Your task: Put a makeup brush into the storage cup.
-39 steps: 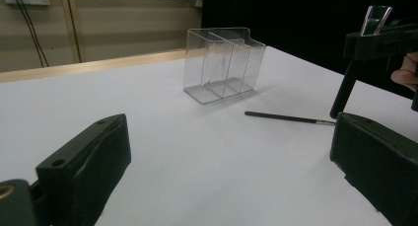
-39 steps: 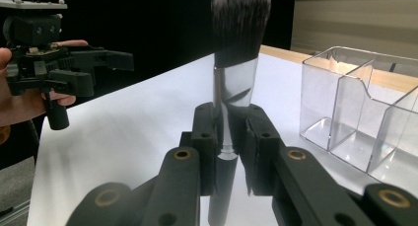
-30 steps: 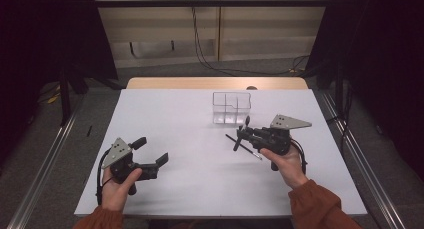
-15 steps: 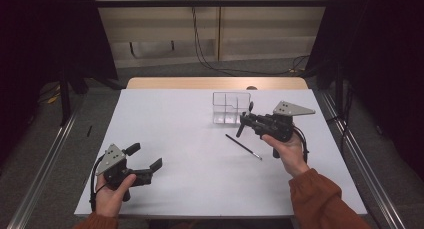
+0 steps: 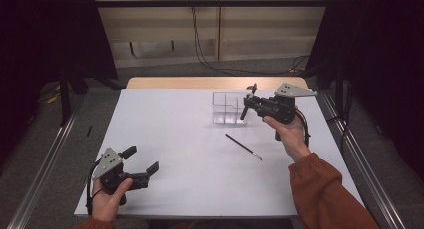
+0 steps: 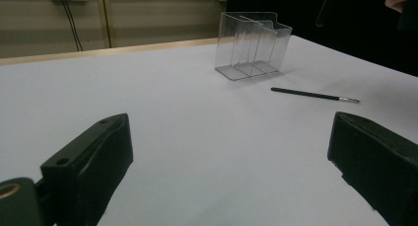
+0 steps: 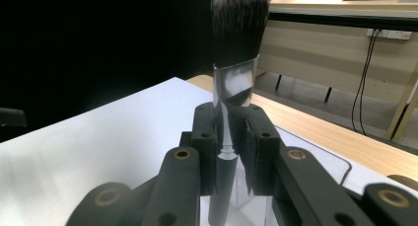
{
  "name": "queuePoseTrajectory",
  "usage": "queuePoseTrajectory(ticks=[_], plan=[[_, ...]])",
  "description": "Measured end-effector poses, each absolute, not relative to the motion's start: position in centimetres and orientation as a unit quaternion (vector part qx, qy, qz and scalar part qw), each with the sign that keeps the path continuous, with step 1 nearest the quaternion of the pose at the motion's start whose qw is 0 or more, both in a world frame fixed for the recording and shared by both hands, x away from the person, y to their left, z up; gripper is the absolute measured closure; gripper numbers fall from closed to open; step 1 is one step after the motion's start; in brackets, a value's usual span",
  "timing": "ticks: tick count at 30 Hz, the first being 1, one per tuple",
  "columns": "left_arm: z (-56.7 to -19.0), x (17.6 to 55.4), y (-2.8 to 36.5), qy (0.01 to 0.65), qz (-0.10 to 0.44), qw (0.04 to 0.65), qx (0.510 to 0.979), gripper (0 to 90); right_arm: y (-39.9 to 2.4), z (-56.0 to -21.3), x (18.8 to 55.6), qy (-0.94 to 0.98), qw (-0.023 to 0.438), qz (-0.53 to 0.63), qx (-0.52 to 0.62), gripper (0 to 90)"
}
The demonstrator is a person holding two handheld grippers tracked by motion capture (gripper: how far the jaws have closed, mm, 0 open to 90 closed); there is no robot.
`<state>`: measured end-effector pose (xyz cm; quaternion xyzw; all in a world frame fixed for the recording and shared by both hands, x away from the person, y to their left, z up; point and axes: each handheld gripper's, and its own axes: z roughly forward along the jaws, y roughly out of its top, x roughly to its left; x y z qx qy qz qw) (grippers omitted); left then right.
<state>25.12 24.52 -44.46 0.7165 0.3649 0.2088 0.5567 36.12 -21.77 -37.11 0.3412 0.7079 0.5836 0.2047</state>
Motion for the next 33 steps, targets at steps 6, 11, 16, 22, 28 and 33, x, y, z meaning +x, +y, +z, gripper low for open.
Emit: queuePoseTrajectory(ticks=[6, 11, 16, 22, 28, 33], plan=[[-44.4, 24.7, 24.7, 0.358, 0.213, 0.555, 0.720, 3.4, -21.6, -36.9, 37.2, 0.709, 0.210, 0.578, 0.346, 78.1], [-44.3, 24.8, 24.9, 0.362, 0.219, 0.556, 0.716, 3.4, -21.7, -36.7, 38.2, 0.706, 0.220, 0.573, 0.353, 78.1], [-44.3, 24.9, 24.9, 0.356, 0.223, 0.555, 0.718, 3.4, -21.6, -37.0, 39.1, 0.702, 0.230, 0.568, 0.363, 78.1], [-44.3, 24.9, 25.1, 0.361, 0.214, 0.557, 0.716, 3.4, -21.6, -37.0, 40.1, 0.697, 0.238, 0.568, 0.367, 78.1], [-44.3, 25.0, 25.2, 0.358, 0.216, 0.556, 0.718, 3.4, -21.6, -36.7, 41.0, 0.693, 0.244, 0.568, 0.371, 78.0], [-44.4, 25.0, 25.3, 0.355, 0.222, 0.554, 0.720, 3.4, -21.6, -37.2, 41.7, 0.691, 0.248, 0.562, 0.381, 78.0]])
